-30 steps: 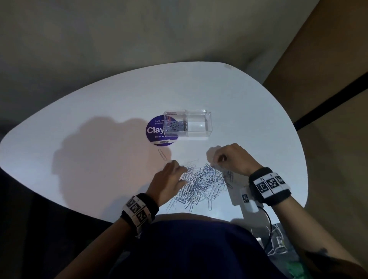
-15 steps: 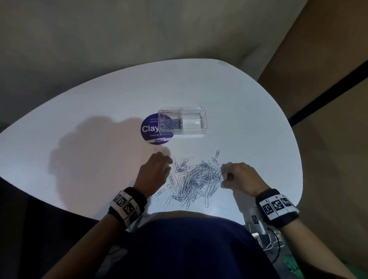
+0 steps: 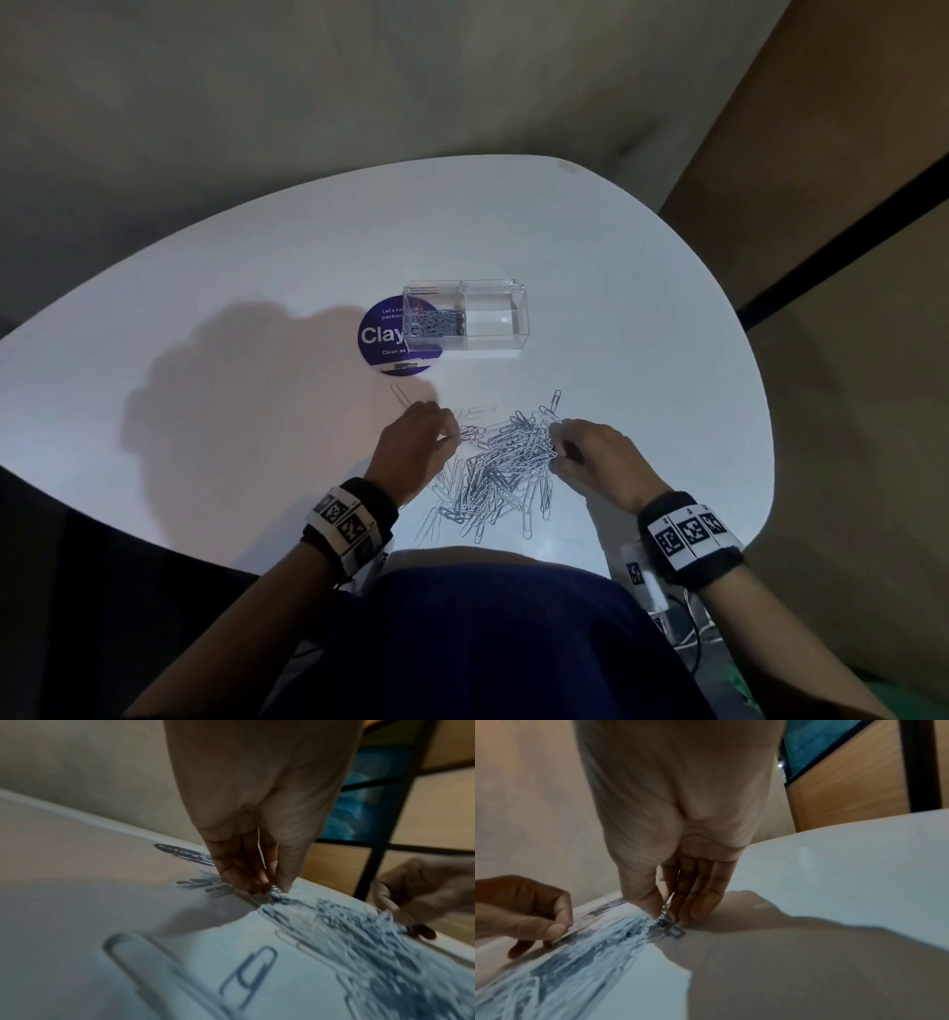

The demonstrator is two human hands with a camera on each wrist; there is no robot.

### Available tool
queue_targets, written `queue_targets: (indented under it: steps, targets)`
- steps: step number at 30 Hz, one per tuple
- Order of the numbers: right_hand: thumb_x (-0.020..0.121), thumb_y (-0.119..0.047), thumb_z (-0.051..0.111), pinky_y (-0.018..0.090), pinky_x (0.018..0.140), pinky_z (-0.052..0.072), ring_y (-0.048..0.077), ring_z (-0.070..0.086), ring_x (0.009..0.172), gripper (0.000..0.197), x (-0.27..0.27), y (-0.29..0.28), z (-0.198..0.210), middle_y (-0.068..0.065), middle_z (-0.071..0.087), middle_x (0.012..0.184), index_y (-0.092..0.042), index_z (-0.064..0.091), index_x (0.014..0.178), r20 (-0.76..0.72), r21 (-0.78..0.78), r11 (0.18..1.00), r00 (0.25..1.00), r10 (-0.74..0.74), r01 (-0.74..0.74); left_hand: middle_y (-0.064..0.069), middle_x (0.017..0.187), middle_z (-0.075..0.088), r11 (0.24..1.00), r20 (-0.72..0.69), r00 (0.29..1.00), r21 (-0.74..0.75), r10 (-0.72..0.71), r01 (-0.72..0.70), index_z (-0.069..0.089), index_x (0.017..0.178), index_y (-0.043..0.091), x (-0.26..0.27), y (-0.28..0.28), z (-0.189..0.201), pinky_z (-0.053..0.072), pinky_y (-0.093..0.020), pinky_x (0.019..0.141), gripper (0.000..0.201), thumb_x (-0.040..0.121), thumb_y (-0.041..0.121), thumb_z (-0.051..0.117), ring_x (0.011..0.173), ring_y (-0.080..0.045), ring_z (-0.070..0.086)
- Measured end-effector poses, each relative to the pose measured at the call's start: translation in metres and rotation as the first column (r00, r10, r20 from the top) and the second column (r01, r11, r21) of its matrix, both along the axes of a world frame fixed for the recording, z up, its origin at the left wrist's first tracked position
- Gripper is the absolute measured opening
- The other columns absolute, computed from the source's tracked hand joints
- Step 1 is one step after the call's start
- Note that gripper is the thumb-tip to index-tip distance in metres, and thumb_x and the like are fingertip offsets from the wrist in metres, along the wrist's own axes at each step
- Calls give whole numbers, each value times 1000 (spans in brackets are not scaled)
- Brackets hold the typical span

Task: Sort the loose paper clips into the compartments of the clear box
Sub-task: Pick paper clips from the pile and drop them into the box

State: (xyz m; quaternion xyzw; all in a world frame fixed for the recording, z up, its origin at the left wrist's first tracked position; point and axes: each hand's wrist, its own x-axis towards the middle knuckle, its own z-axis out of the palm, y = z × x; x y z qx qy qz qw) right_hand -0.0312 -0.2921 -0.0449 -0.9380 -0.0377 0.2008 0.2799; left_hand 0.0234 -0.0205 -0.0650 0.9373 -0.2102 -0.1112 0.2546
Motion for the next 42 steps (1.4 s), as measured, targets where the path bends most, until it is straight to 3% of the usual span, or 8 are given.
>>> queue_targets:
  steps: [6,8,12,18,31,34,38,42]
  targets:
    - [81,-4,70,19,64,39,3,49,63,36,1,-4,2,-9,58,64,-30,48,68,-7,204,965,986,-164,162,9,70,69,969,-181,980,-215,85,-124,62,70,14,10,16,5,52,-23,65,16,82,16,74,66,-7,64]
    - [86,-4,69,20,74,46,5,61,77,40,4,-6,2,-15,66,79,-41,55,77,-23,221,961,986,-168,169,9,73,70,955,-209,970,-242,123,-173,68,78,15,11,22,6,49,-17,68,8,82,17,75,68,-8,64]
    - [87,-5,71,31,101,49,10,63,116,19,11,-9,-1,-1,73,117,-23,70,85,-26,236,955,984,-177,178,12,78,68,977,-91,980,-107,175,-185,67,84,23,13,29,3,48,-25,65,8,87,31,68,70,-8,62]
    - [75,-11,74,44,75,52,25,59,76,12,25,-4,-1,-2,59,76,-12,62,76,63,113,979,982,-179,172,8,92,53,998,36,999,48,40,-42,63,95,24,7,18,1,50,-31,66,9,86,25,66,89,-12,54]
    - [84,-30,74,35,69,47,16,53,86,20,51,36,-1,-7,54,86,-20,58,76,70,-36,999,997,29,-27,7,84,60,991,134,988,120,-79,63,66,81,22,2,-6,-2,50,-32,59,5,84,26,65,87,-15,57]
    - [83,-16,75,33,72,50,12,59,77,20,53,33,0,-4,62,78,-11,60,71,56,120,992,998,-41,34,10,80,61,1000,13,1000,-26,-2,2,60,77,24,4,-2,-3,49,-33,64,8,81,22,67,79,-10,55]
    - [82,-5,79,6,62,41,-8,57,60,27,51,25,5,-13,64,64,9,59,71,-26,344,917,979,-203,200,8,77,73,914,-259,953,-325,159,-241,59,61,25,12,5,5,53,-27,72,25,76,13,75,73,-9,68]
    - [78,-9,83,23,65,49,4,58,62,29,51,14,1,-16,67,64,9,61,75,-131,488,812,947,-294,320,-7,82,75,797,-531,839,-453,119,-400,65,71,9,17,15,10,58,-35,70,12,79,7,73,74,-26,71]
